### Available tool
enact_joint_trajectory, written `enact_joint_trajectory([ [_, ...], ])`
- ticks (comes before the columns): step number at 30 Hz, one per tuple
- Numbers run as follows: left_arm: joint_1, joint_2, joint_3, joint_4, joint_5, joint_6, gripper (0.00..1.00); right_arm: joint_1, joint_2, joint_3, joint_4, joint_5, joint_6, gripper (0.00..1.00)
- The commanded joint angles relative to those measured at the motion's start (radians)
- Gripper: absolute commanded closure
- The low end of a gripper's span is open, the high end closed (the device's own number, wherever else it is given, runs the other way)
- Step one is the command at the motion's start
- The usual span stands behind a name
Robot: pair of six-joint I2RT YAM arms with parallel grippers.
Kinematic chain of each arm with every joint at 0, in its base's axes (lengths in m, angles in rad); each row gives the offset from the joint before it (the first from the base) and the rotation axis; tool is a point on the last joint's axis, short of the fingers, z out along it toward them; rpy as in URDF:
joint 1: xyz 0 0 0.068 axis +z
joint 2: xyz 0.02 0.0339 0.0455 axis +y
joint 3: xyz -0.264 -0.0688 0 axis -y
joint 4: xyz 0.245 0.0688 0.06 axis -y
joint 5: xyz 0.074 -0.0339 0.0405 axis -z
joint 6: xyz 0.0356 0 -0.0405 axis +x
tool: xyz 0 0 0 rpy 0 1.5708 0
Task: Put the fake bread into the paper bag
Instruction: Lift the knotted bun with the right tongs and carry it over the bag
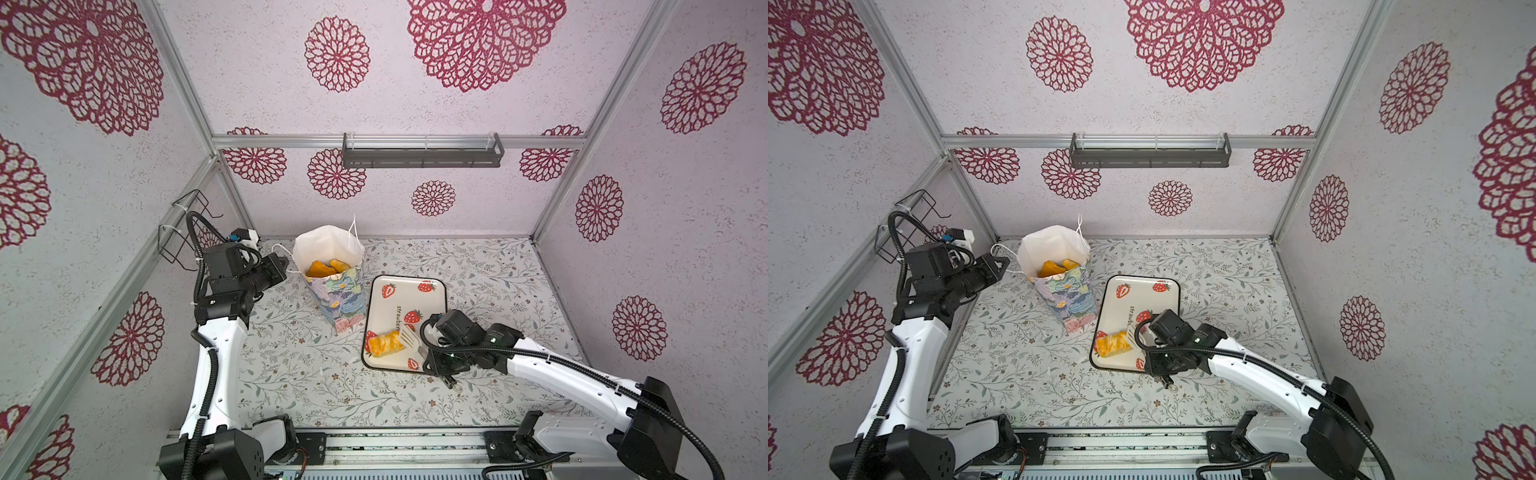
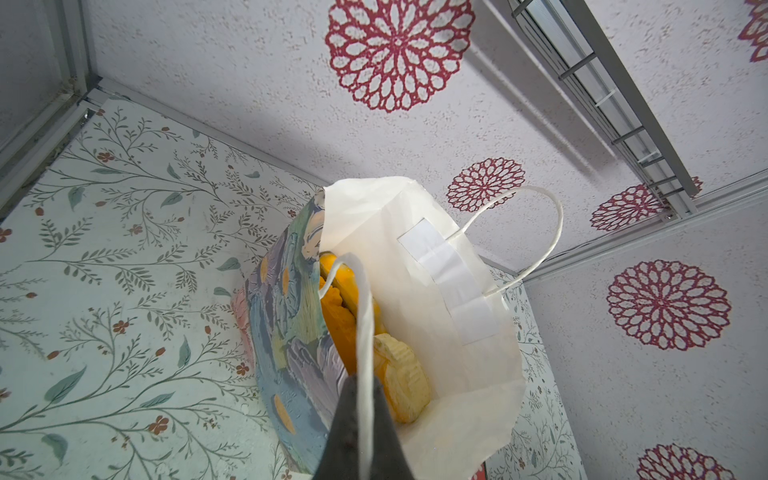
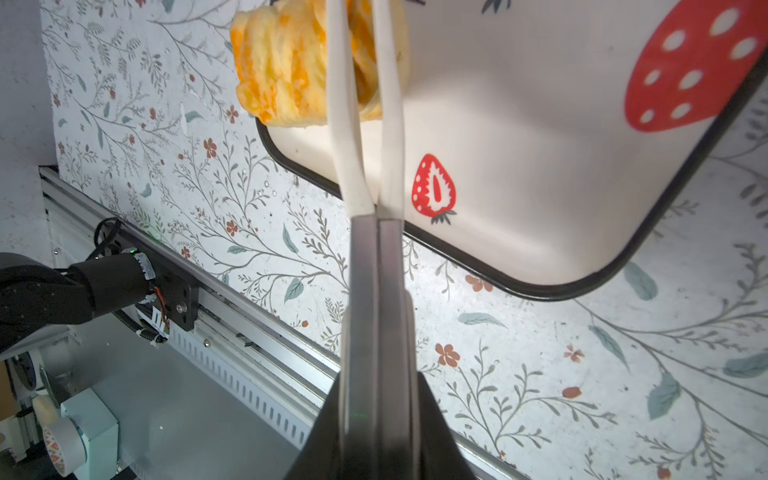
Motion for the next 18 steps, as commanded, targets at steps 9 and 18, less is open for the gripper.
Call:
enact_joint_trajectory([
  [9,-0.004,0.001,0.001,0.008,-0.005,0.000,1.00,-0.098,-0.066,0.185,-0.115,0.083,-0.094,0.82],
  [18,-0.008,0.003,0.007,0.008,0.007,0.007,1.00,-0.125,-0.009,0.382,-0.171,0.110,-0.160,0.82],
])
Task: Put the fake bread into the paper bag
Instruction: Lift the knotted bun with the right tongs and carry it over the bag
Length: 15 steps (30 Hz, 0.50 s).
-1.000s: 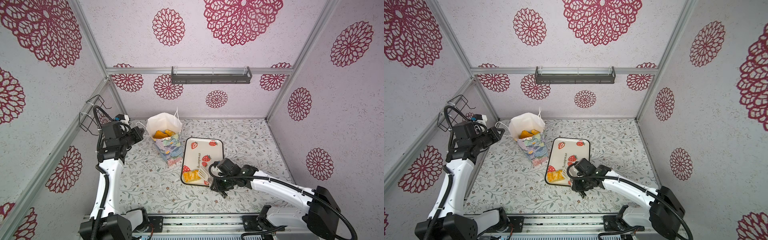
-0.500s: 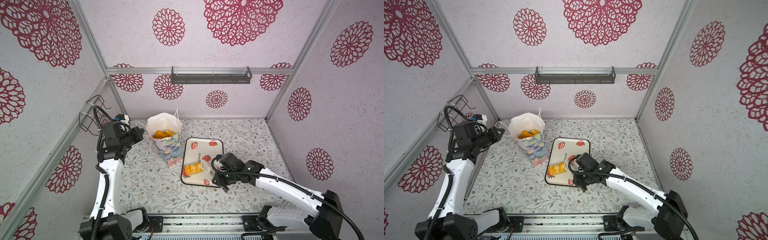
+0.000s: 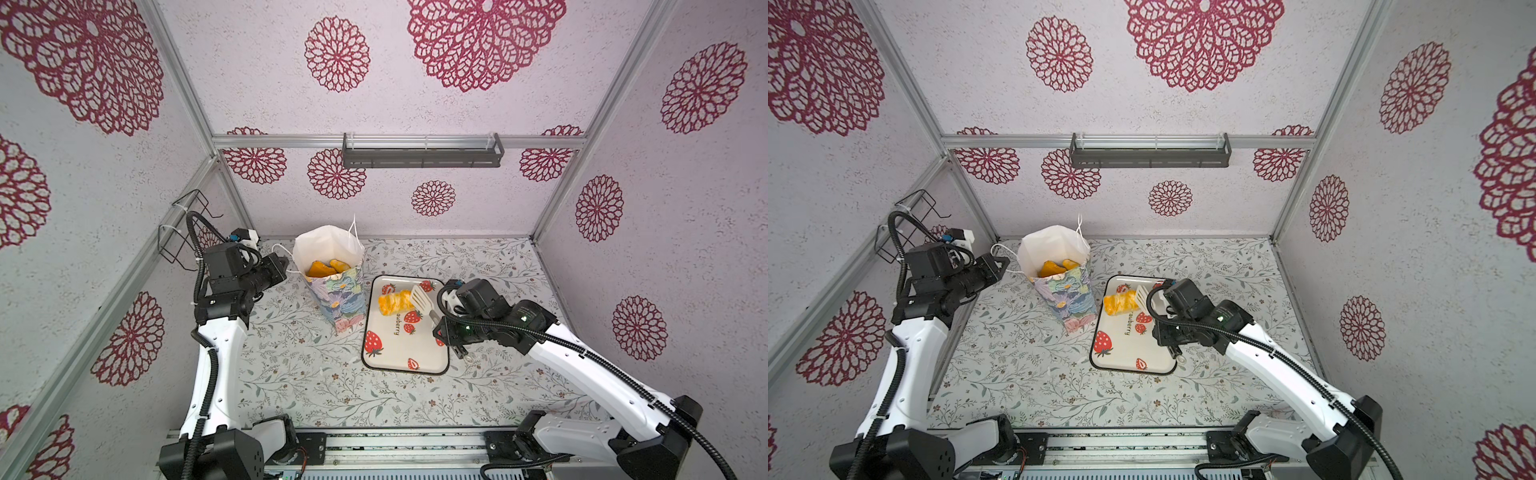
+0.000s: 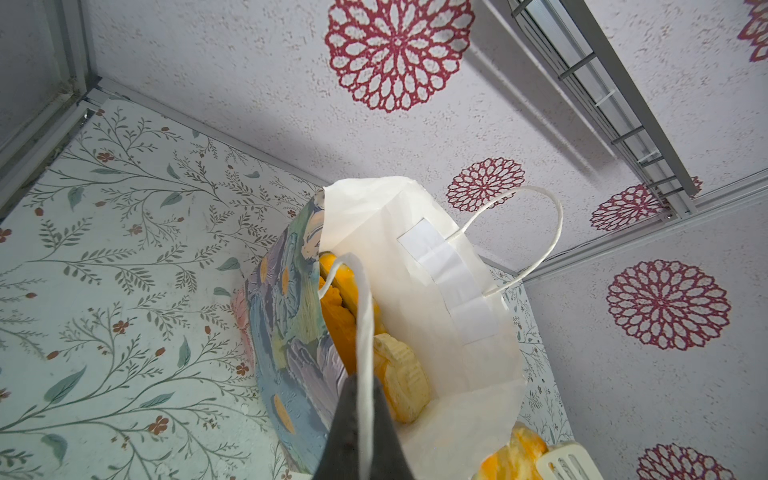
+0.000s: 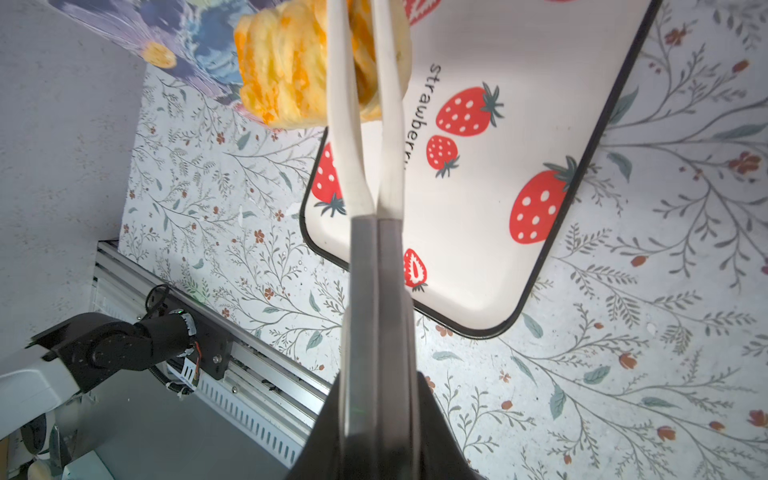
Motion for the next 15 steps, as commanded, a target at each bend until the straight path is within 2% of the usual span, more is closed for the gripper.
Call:
enact_joint_trajectory([
  [1,-0.009,0.005,0.007,0.010,0.012,0.007,1.00,-0.007,0.016,0.101,-0.006,0.030,-0.058,0.82],
  [15,-0.013,0.001,0.001,0.055,0.086,-0.005,1.00,-0.007,0.128,0.369,-0.035,0.025,-0.132,0.82],
])
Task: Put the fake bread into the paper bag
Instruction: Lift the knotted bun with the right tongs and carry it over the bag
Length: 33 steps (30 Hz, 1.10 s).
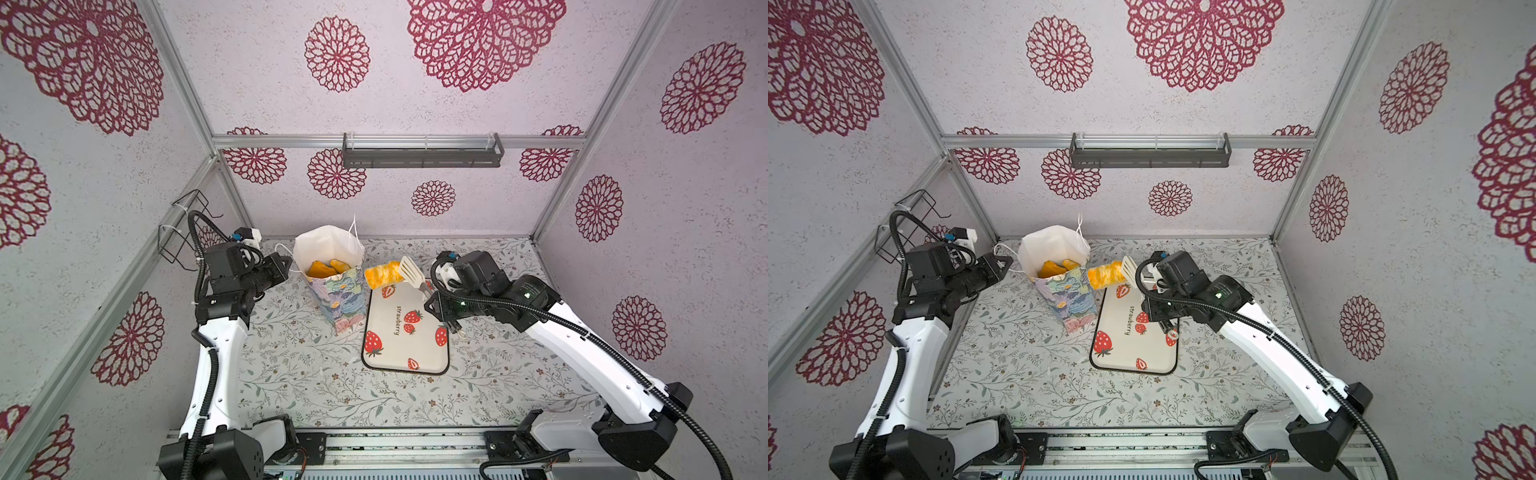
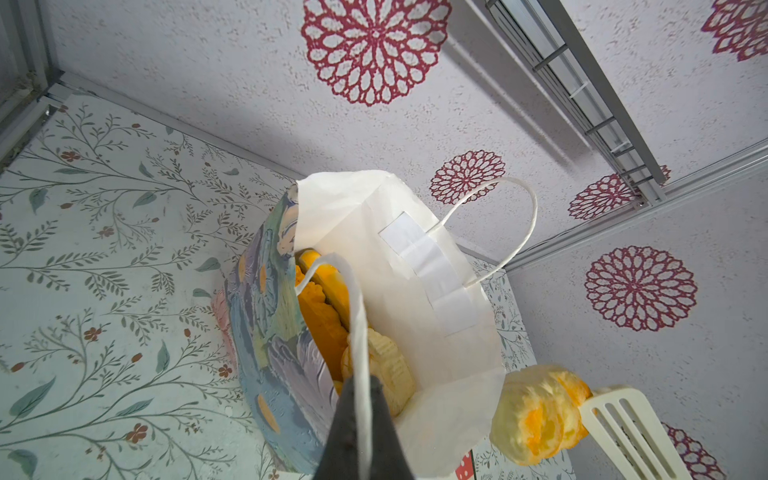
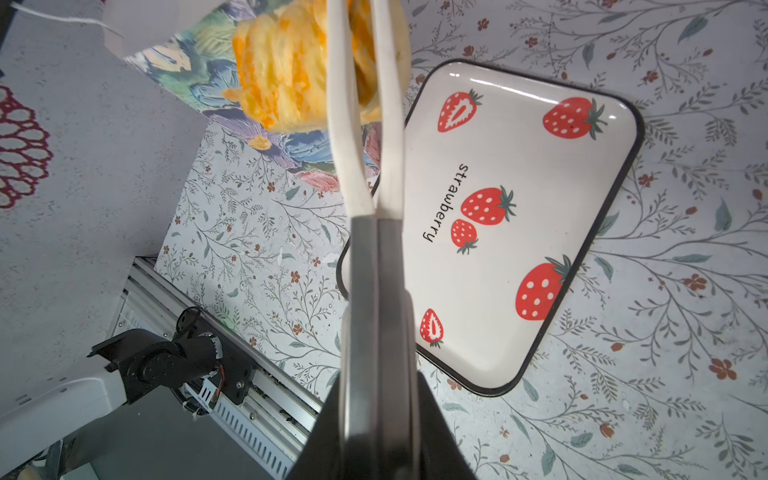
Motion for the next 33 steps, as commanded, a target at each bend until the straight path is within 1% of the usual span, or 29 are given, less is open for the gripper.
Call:
enact_joint_trajectory([
  [1,-0.007,0.000,0.002,0.041,0.029,-0.002,1.00,-0.005,0.002,0.087,0.024,0.005,-0.041,0.82],
  [16,-0.005,0.009,0.001,0.064,0.067,-0.022,1.00,-0.001,0.135,0.317,0.002,-0.038,-0.081,0.82],
  [24,-0.004,0.010,-0.003,0.079,0.087,-0.032,1.00,0.030,0.217,0.424,0.005,-0.055,-0.092,0.82],
  [33,-0.003,0.008,-0.004,0.076,0.083,-0.031,1.00,0.056,0.313,0.532,0.006,-0.072,-0.099,0.82],
])
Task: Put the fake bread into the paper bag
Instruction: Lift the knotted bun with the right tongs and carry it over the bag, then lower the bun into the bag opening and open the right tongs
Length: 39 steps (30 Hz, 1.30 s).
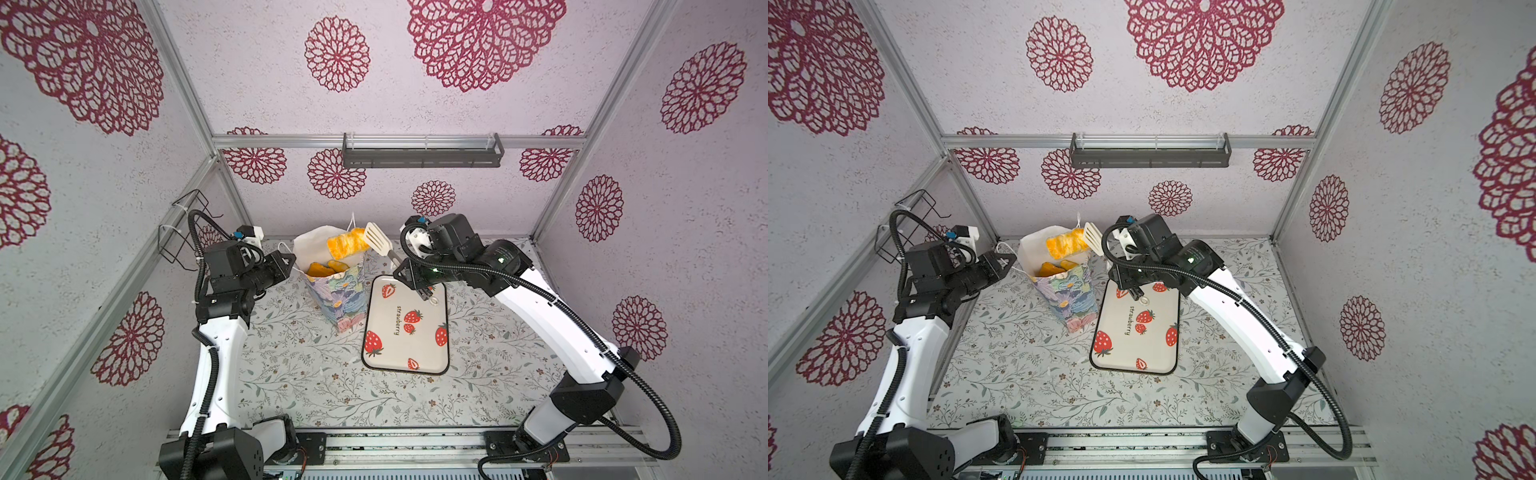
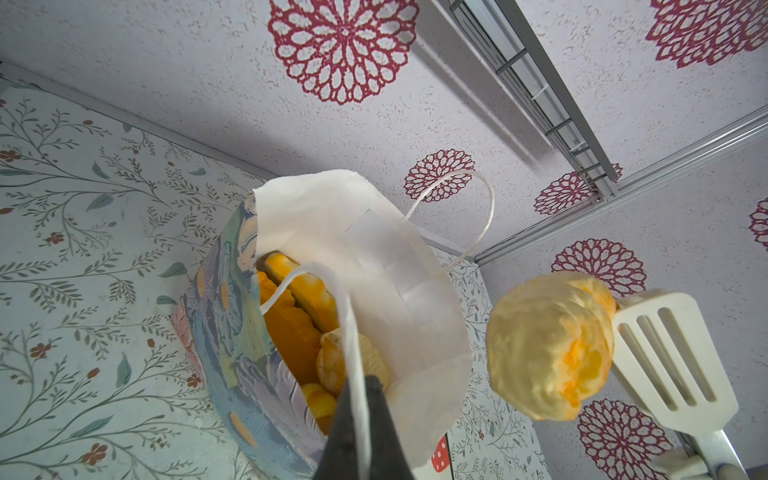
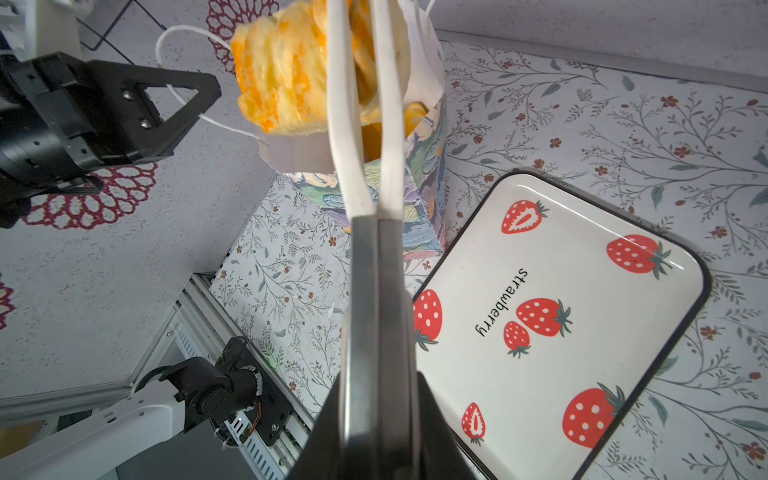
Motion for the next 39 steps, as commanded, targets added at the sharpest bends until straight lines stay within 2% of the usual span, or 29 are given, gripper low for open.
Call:
enact_joint_trajectory([
  [1,-0.002,0.003,-0.003,0.042,0.015,-0.003,1.00,0.009,0.004,0.066,0.041,-0.018,-0.026,0.82],
  [29,0.005,-0.009,-0.010,0.035,0.006,0.000,0.99,0.020,0.149,0.112,0.144,-0.108,0.012,0.80],
  [39,0.008,-0.011,-0.012,0.031,0.000,-0.003,0.97,0.020,0.174,0.135,0.142,-0.116,0.013,0.66],
])
